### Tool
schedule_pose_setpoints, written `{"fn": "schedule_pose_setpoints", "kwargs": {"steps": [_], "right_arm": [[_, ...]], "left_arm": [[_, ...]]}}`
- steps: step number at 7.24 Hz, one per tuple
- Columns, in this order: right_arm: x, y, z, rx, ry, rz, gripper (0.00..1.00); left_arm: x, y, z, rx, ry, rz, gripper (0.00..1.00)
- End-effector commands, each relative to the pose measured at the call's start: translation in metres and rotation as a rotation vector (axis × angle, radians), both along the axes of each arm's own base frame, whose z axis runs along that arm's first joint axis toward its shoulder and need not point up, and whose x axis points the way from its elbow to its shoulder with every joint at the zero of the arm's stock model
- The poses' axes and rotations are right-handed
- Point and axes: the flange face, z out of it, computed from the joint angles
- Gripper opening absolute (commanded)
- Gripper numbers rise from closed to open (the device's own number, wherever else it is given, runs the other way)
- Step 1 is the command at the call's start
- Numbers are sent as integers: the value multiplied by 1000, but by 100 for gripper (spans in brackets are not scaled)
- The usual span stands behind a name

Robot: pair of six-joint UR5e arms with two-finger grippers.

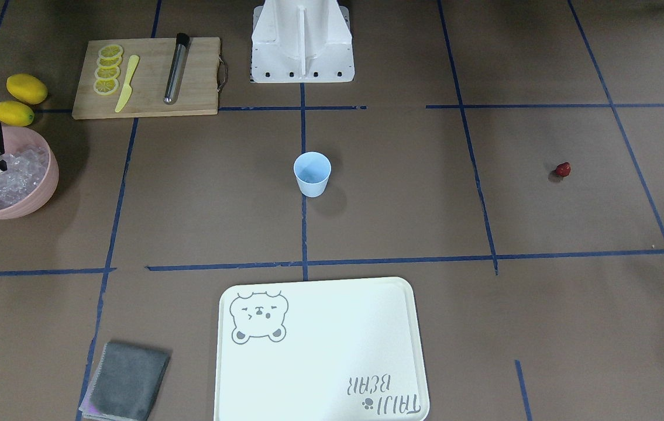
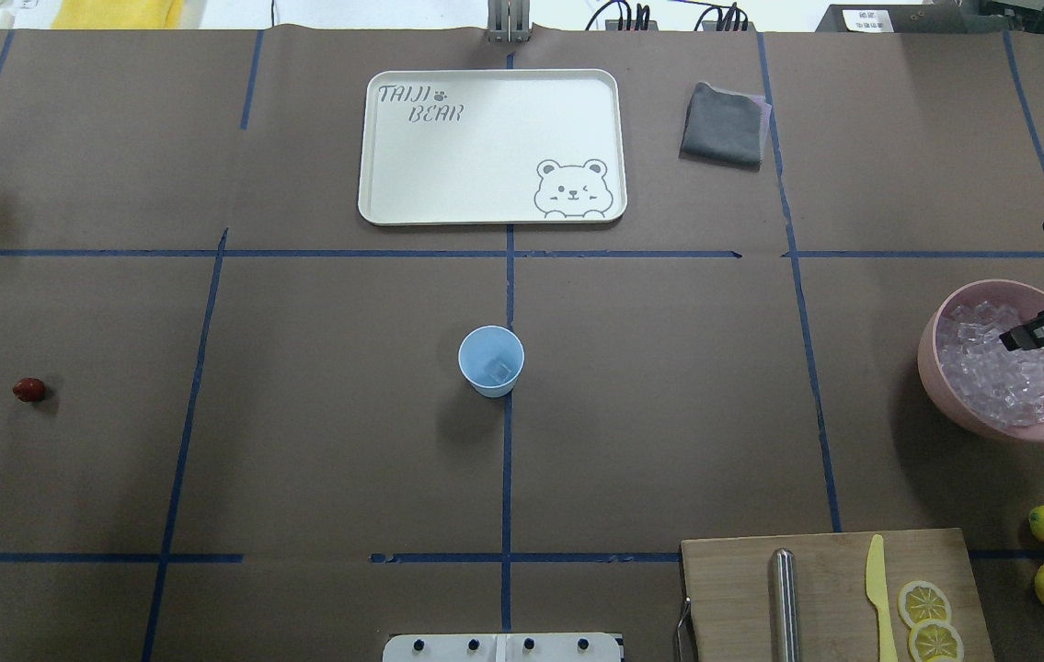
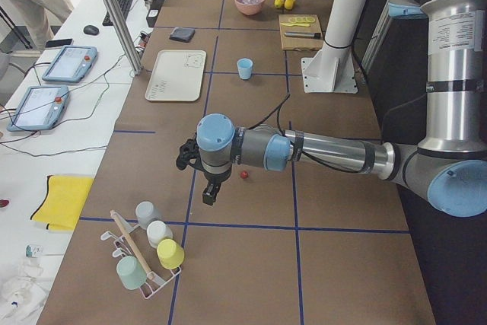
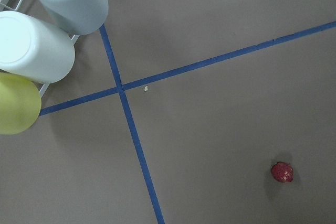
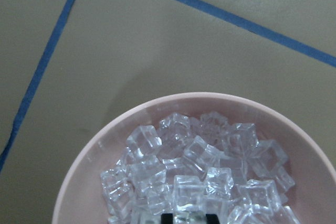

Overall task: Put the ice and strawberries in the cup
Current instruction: 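Carry the ice cube with the right gripper over the cup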

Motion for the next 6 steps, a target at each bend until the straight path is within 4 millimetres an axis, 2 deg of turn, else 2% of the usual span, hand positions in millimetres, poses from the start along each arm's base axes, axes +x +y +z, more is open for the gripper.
{"fn": "schedule_pose_setpoints", "kwargs": {"steps": [1, 2, 3, 4, 5, 6], "right_arm": [[21, -26, -50, 16, -27, 66, 1], [17, -45, -108, -16, -12, 73, 0], [9, -62, -157, -39, -1, 74, 0], [-20, -73, -201, -37, -2, 38, 0], [-76, -70, -250, -98, -38, 65, 0], [-136, -56, -288, -138, -47, 102, 0]], "left_arm": [[1, 0, 0, -3, 10, 2, 100], [1, 0, -1, -2, 12, 2, 100], [1, 0, -1, -2, 12, 2, 100], [1, 0, -1, -2, 12, 2, 100], [1, 0, -1, -2, 12, 2, 100], [1, 0, -1, -2, 12, 2, 100]]}}
